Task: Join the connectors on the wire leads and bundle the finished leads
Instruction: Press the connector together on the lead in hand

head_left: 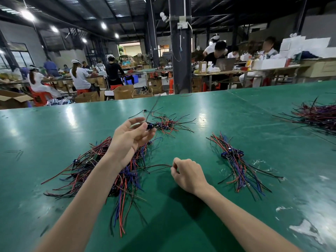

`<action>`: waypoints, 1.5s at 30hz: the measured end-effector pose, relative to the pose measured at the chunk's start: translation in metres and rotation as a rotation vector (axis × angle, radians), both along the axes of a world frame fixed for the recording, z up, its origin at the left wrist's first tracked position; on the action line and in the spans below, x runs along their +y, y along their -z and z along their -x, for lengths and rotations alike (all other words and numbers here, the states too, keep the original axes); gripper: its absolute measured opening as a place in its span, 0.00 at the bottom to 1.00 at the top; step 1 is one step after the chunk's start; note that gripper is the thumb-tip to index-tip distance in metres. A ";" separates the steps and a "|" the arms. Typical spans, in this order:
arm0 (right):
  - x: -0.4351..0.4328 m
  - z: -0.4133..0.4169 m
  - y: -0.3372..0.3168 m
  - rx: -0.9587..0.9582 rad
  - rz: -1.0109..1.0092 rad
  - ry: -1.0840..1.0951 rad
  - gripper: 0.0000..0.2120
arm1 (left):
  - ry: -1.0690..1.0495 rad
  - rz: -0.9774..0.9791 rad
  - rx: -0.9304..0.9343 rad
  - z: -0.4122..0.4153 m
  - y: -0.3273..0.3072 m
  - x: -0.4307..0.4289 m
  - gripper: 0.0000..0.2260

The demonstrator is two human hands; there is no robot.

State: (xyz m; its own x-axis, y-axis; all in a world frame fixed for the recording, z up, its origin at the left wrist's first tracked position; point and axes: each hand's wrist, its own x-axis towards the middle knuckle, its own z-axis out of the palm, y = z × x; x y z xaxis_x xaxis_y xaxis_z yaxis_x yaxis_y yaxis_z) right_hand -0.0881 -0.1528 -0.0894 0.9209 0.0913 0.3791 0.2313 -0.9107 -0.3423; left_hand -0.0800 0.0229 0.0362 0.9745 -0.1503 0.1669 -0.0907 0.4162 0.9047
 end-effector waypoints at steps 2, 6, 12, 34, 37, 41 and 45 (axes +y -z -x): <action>0.000 -0.001 -0.001 0.012 -0.014 -0.005 0.10 | 0.046 0.010 0.028 0.002 0.004 -0.006 0.08; 0.001 -0.001 -0.001 0.013 -0.032 -0.002 0.10 | 0.077 0.008 0.056 -0.002 0.009 -0.016 0.06; 0.002 -0.002 0.002 -0.008 -0.002 0.012 0.10 | 0.027 -0.120 0.112 -0.025 0.022 -0.033 0.03; 0.001 -0.003 -0.002 -0.065 -0.198 0.108 0.09 | 0.050 -0.730 -0.005 -0.035 0.070 -0.001 0.08; -0.002 -0.001 -0.006 -0.137 -0.314 0.199 0.08 | -0.011 -1.230 -0.107 -0.034 0.075 0.004 0.13; -0.012 -0.002 -0.012 -0.182 -0.390 0.330 0.07 | -0.022 -1.731 -0.348 -0.028 0.087 -0.002 0.16; -0.018 -0.005 -0.013 -0.098 -0.282 0.387 0.03 | -0.058 -1.967 -0.465 -0.029 0.097 -0.011 0.18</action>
